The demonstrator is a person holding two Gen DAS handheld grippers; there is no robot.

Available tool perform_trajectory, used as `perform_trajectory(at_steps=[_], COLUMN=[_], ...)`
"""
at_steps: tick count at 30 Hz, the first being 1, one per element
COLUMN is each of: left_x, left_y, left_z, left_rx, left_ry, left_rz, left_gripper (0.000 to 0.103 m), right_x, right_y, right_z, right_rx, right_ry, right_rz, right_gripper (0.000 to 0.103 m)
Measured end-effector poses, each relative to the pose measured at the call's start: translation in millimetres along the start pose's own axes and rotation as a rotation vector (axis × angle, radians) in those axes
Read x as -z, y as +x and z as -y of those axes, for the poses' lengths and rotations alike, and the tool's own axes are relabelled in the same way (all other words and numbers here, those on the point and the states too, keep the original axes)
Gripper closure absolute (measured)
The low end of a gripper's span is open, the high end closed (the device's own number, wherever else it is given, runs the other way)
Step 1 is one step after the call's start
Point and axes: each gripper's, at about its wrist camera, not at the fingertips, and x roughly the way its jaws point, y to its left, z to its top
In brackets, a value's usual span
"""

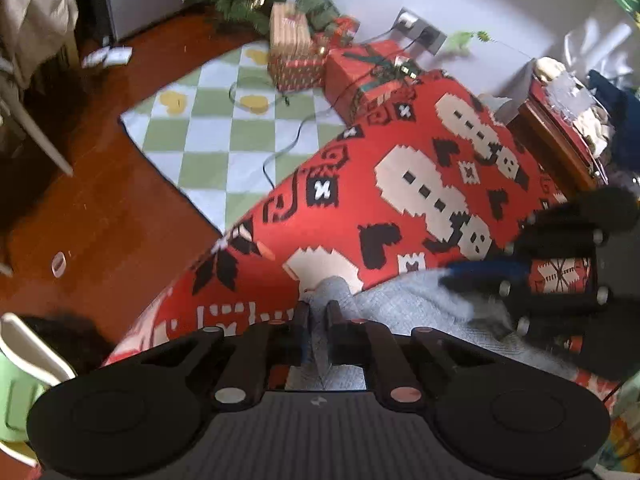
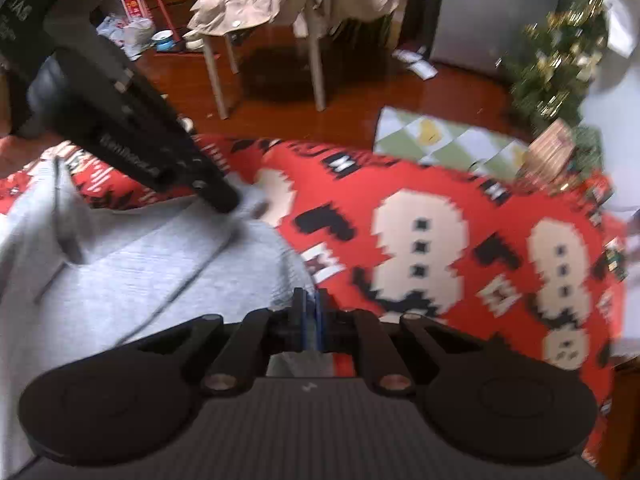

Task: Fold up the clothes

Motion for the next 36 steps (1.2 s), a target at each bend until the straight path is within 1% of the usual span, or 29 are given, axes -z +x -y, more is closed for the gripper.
perform_trajectory(at_steps=[2,5,6,8,9,10,11,12,13,15,18,20,22,24,26,28,30,33,36], left_x=[1.2,3.2,3.1,1.3,1.0,0.4,-0.2,-0.6,-0.7,-0.2,1.8,3.6,4.9,3.9,-0.1,-4.2,-9.9,-22.5,-33.8], left_y=[-0.9,-6.3,-5.7,1.5,5.8,8.7,9.7,8.3,5.3,-4.7,-21.4,-31.8,-39.0,-40.7,-35.2,-29.7,-22.4,-10.3,0.1], left_z=[0.3,1.0,1.2,1.0,1.1,1.1,0.7,0.3,-0.3,-2.6,-6.5,-4.5,2.0,14.0,29.4,44.8,59.9,76.7,89.4], left_rx=[0.003,-0.020,-0.030,-0.056,-0.070,-0.084,-0.097,-0.110,-0.120,-0.132,-0.143,-0.154,-0.149,-0.134,-0.118,-0.102,-0.094,-0.077,-0.069], left_ry=[0.002,-0.018,-0.023,-0.029,-0.034,-0.039,-0.043,-0.046,-0.048,-0.061,-0.091,-0.100,-0.090,-0.056,0.007,0.070,0.127,0.183,0.225], left_rz=[0.016,0.095,0.108,0.095,0.081,0.072,0.069,0.072,0.078,0.101,0.133,0.150,0.164,0.167,0.154,0.140,0.127,0.112,0.097], left_gripper=[0.095,0.095,0.095,0.093,0.088,0.086,0.078,0.069,0.067,0.060,0.053,0.053,0.053,0.053,0.053,0.053,0.053,0.053,0.053], right_x=[-3.5,-11.0,-13.8,-17.6,-18.9,-19.6,-19.5,-19.2,-18.8,-17.4,-7.6,5.9,24.7,44.1,63.5,80.6,91.4,101.1,105.1], right_y=[-4.1,-1.9,0.7,7.9,11.9,15.5,17.5,17.9,15.5,6.8,-17.0,-35.5,-51.0,-60.0,-63.7,-65.1,-63.8,-61.6,-62.6], right_z=[10.4,27.4,30.7,32.8,32.8,32.5,32.9,34.3,38.5,50.8,78.9,97.2,110.1,113.1,110.1,101.5,92.9,84.2,73.3], right_rx=[0.033,0.065,0.072,0.074,0.069,0.060,0.053,0.048,0.030,-0.016,-0.064,-0.050,-0.022,-0.004,0.007,-0.009,-0.010,0.008,-0.011], right_ry=[0.018,0.052,0.055,0.047,0.041,0.037,0.040,0.052,0.081,0.156,0.294,0.371,0.412,0.405,0.375,0.329,0.306,0.328,0.324], right_rz=[0.022,0.040,0.040,0.030,0.021,0.011,0.008,0.011,0.019,0.043,0.081,0.092,0.075,0.040,-0.009,-0.045,-0.058,-0.059,-0.065], right_gripper=[0.100,0.100,0.100,0.100,0.099,0.098,0.098,0.095,0.088,0.081,0.080,0.079,0.079,0.079,0.079,0.079,0.080,0.080,0.080])
